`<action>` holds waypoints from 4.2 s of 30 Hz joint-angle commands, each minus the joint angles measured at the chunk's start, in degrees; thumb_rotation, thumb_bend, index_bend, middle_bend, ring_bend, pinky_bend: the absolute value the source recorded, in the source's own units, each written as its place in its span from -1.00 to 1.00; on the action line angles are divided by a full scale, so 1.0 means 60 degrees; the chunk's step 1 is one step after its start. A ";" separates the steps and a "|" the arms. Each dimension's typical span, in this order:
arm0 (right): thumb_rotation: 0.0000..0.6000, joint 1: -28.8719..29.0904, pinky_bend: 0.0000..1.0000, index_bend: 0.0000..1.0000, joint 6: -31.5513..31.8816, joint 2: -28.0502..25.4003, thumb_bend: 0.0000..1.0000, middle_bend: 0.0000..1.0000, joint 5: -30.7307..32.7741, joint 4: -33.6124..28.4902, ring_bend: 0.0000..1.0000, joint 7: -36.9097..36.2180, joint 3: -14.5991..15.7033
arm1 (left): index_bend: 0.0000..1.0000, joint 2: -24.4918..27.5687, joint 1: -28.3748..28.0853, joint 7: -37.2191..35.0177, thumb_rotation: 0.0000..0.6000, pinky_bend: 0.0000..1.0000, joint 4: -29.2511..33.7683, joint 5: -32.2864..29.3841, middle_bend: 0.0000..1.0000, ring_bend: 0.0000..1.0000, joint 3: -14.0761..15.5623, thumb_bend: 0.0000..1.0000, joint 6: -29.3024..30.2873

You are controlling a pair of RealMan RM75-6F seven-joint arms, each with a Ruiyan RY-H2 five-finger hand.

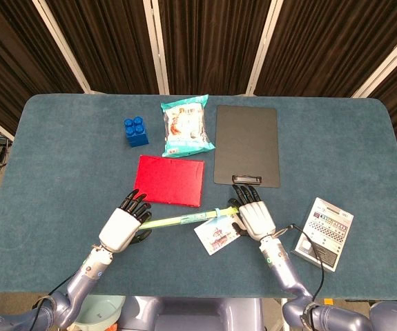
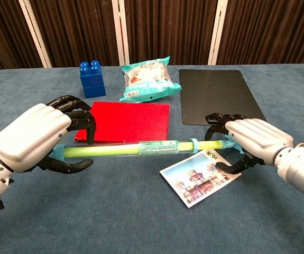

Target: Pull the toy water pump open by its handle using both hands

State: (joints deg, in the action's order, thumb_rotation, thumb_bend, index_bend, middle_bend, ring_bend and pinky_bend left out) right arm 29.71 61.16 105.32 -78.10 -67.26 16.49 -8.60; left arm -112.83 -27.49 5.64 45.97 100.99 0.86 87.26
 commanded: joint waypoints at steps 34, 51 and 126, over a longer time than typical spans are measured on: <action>1.00 0.0515 -1.00 0.77 0.0088 -0.0026 -0.32 -0.70 -0.0180 0.1159 -1.00 -0.0584 -0.0199 | 0.51 0.1029 0.0299 0.0258 1.00 -0.71 0.1503 0.0440 -0.29 -0.66 0.0232 -0.12 0.1120; 1.00 0.0597 -1.00 0.83 0.0233 -0.0130 -0.34 -0.66 0.0193 0.1017 -1.00 0.0236 -0.0439 | 0.51 0.1583 0.0481 0.0262 1.00 -0.71 0.2167 0.0723 -0.28 -0.66 0.0244 -0.12 0.1698; 1.00 0.2944 -1.00 0.83 -0.1189 0.0335 -0.40 -0.64 0.2090 0.6297 -1.00 0.0778 -0.2181 | 0.51 0.3326 0.1402 -0.0056 1.00 -0.71 0.3818 0.1908 -0.27 -0.64 0.0479 -0.12 0.3027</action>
State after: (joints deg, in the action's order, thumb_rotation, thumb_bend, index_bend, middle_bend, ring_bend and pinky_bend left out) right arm 47.16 54.22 107.26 -65.72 -29.93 21.49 -21.57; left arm -92.88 -19.15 5.24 68.83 112.33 3.70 105.33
